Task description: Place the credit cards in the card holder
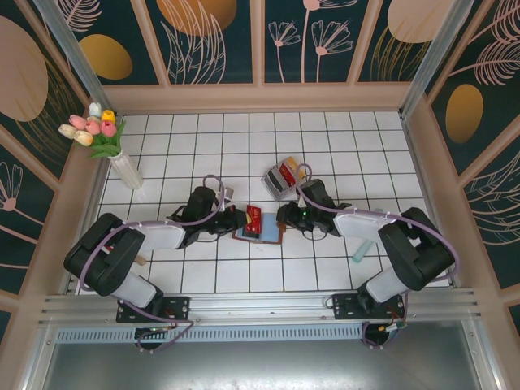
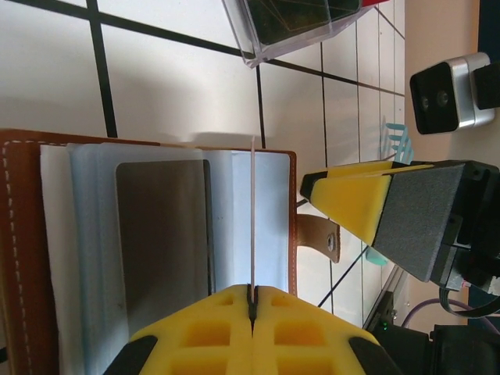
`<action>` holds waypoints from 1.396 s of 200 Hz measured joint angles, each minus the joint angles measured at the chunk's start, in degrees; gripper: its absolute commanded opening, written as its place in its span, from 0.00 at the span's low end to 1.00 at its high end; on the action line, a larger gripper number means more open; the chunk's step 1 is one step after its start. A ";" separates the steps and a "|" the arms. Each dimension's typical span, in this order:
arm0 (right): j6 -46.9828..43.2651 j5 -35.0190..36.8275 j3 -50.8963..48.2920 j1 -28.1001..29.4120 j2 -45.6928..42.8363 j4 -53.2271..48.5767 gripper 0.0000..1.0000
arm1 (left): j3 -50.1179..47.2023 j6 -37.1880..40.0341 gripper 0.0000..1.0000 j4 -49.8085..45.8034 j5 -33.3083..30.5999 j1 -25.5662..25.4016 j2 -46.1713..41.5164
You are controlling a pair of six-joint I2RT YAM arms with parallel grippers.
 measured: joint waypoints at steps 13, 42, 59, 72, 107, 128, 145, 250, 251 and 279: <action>0.00 0.33 0.00 0.00 0.20 0.02 0.37 | -0.02 0.02 0.00 0.79 -0.11 -0.28 1.11; 0.02 0.52 -0.37 0.00 0.76 0.37 0.36 | -0.02 0.04 0.00 1.05 -1.25 -0.98 3.17; 0.00 0.61 -0.50 0.00 0.96 0.42 0.36 | -0.02 0.11 0.00 1.03 -2.25 -1.33 3.63; 0.02 0.70 -0.52 0.00 1.16 0.42 0.36 | -0.02 0.35 0.00 1.03 -2.93 -1.64 3.74; 0.02 0.74 -0.52 0.00 1.79 0.61 0.35 | 0.26 0.52 0.01 1.22 -3.13 -2.21 5.07; 0.02 0.76 -0.52 0.04 2.36 0.85 0.35 | 0.98 0.52 0.01 1.92 -2.69 -2.67 6.38; -0.02 0.81 -0.52 0.04 2.62 0.85 0.27 | 1.22 0.42 0.01 2.62 -2.29 -2.91 6.80; 0.04 0.94 -0.55 0.11 3.19 1.51 0.27 | 3.98 -0.57 0.02 -1.20 -0.61 -4.07 7.82; 0.04 0.94 -0.55 0.11 3.19 1.51 0.27 | 3.98 -0.57 0.02 -1.29 -0.61 -4.07 7.78; 0.04 0.96 -0.55 0.20 3.19 1.62 0.27 | 4.63 -0.59 0.04 -3.72 -0.39 -4.13 7.15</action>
